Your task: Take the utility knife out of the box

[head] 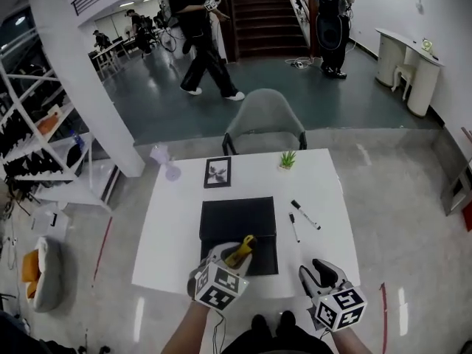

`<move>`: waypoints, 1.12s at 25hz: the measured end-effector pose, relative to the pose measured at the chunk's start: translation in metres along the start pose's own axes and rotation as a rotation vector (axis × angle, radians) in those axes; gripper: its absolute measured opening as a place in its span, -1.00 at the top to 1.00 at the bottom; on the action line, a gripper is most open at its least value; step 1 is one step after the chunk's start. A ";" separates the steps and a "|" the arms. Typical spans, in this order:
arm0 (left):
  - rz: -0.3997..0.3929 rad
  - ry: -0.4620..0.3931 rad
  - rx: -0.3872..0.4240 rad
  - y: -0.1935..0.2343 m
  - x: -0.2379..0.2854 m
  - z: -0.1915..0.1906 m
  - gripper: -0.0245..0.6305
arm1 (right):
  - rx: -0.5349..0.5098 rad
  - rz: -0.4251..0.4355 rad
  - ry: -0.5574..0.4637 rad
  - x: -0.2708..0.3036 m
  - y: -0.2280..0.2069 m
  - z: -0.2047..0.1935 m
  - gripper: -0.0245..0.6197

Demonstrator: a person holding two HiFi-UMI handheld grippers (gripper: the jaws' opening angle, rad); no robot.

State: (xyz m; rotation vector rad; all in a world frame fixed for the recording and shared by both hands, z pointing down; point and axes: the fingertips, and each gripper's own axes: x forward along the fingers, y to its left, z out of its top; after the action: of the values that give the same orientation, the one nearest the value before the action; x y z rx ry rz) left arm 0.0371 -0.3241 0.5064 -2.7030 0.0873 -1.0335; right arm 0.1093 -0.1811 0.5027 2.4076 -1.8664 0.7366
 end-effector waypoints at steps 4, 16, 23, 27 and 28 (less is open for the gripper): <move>0.067 -0.068 -0.136 0.011 -0.021 0.003 0.58 | -0.016 0.042 0.006 0.007 0.007 0.002 0.48; 0.198 -0.165 -0.473 0.032 -0.068 -0.023 0.58 | -0.073 0.171 0.021 0.027 0.034 0.010 0.49; 0.285 -0.194 -0.576 0.038 -0.087 -0.043 0.58 | -0.097 0.214 0.009 0.037 0.043 0.021 0.51; 0.327 -0.204 -0.623 0.038 -0.096 -0.055 0.58 | -0.106 0.230 0.004 0.041 0.047 0.024 0.59; 0.335 -0.206 -0.634 0.038 -0.099 -0.058 0.58 | -0.108 0.237 0.001 0.042 0.050 0.025 0.61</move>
State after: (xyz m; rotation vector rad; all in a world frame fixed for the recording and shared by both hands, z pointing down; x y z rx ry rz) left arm -0.0741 -0.3587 0.4748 -3.1545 0.9374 -0.7020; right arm 0.0804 -0.2410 0.4819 2.1470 -2.1557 0.6278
